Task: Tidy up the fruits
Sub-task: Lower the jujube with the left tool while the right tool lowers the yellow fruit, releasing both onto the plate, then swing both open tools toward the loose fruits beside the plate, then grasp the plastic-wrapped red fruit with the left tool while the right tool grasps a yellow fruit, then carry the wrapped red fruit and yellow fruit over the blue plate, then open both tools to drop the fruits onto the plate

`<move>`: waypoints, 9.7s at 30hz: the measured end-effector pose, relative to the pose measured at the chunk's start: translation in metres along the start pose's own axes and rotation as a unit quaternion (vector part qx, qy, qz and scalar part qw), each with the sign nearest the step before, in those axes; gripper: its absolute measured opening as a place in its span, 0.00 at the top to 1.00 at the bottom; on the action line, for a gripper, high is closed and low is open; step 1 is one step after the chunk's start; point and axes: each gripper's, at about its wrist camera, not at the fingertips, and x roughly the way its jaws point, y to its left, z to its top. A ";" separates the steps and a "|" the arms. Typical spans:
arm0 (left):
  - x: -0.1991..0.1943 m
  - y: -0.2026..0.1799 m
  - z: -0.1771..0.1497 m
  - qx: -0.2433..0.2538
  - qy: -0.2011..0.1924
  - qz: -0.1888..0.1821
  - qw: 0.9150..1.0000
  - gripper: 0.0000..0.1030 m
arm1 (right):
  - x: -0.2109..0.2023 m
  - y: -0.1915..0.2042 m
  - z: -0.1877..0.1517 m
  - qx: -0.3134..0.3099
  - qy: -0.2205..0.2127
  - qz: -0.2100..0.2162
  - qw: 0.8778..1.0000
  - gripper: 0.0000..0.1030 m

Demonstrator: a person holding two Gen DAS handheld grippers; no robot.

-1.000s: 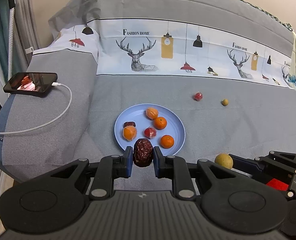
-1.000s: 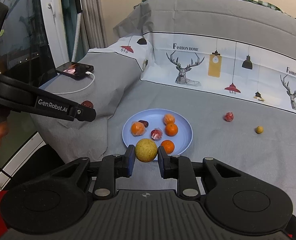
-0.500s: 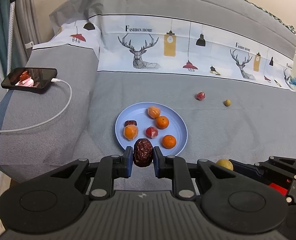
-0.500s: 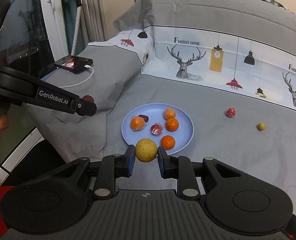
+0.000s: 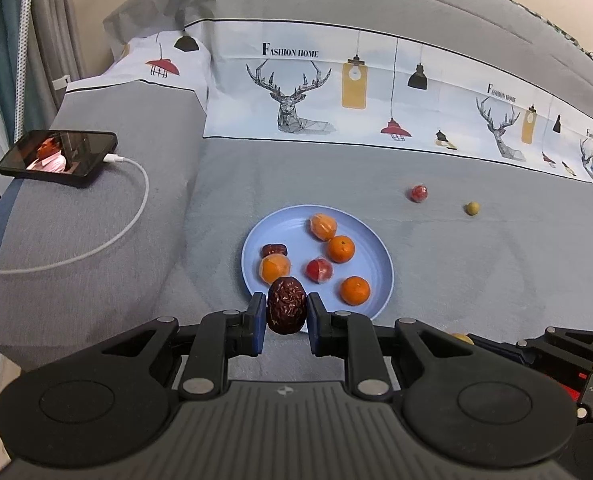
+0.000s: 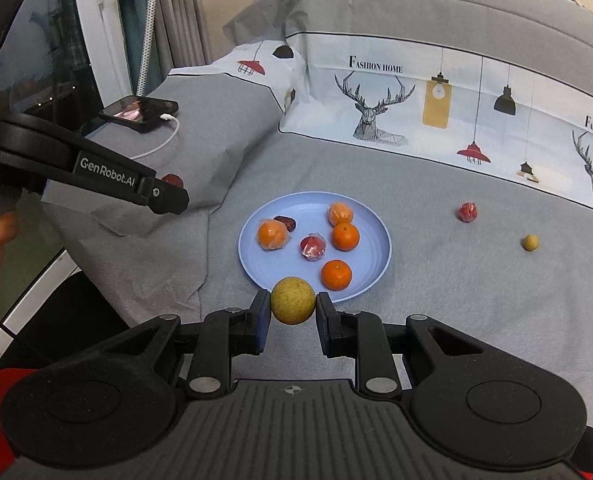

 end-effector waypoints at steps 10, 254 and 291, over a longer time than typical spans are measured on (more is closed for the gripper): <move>0.039 0.000 0.018 0.003 0.020 0.004 1.000 0.78 | 0.033 -0.014 0.008 0.021 0.015 -0.002 1.000 0.75; 0.022 -0.016 0.004 0.036 0.033 0.001 0.999 0.68 | 0.005 -0.009 -0.008 -0.006 -0.017 -0.018 1.000 0.71; 0.174 -0.022 0.069 0.067 0.056 0.036 0.996 0.03 | 0.177 -0.065 0.053 0.004 0.059 -0.010 0.998 0.49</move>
